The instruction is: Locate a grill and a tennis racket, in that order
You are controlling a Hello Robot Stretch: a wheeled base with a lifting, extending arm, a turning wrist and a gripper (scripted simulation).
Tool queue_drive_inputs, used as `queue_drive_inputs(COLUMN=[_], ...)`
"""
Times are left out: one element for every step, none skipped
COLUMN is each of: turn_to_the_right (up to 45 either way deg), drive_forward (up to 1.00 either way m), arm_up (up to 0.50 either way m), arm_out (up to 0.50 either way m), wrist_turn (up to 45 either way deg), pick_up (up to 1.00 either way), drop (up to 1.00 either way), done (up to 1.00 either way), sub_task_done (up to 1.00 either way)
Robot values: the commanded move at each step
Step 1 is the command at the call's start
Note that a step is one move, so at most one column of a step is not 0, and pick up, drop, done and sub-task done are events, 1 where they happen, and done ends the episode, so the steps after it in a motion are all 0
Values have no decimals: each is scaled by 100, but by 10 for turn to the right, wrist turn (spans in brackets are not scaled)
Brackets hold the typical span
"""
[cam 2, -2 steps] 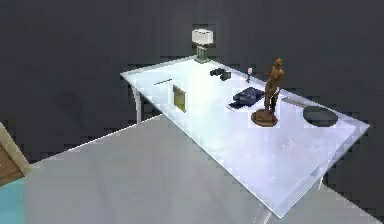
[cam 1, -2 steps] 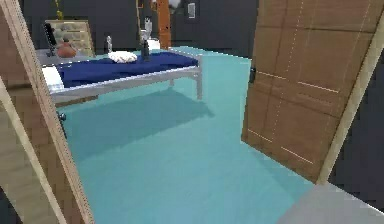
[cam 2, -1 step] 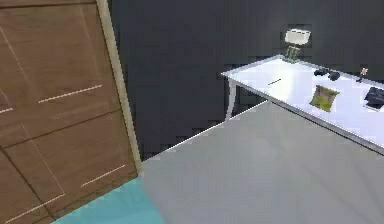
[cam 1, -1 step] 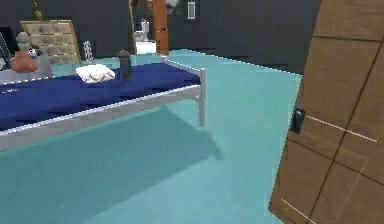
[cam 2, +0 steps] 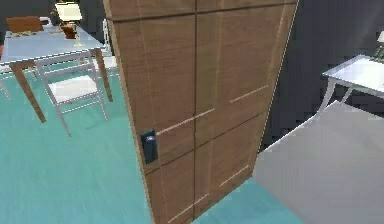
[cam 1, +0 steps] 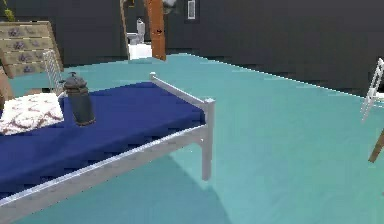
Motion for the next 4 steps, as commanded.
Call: queue_drive_inputs(turn_to_the_right=[0, 450, 60, 0], drive_forward=[60, 0, 0, 100], arm_up=[0, 0, 0, 0], arm_out=[0, 0, 0, 0], wrist_turn=[0, 0, 0, 0], pick_up=[0, 0, 0, 0], drop=[0, 0, 0, 0], done=[0, 0, 0, 0], sub_task_done=[0, 0, 0, 0])
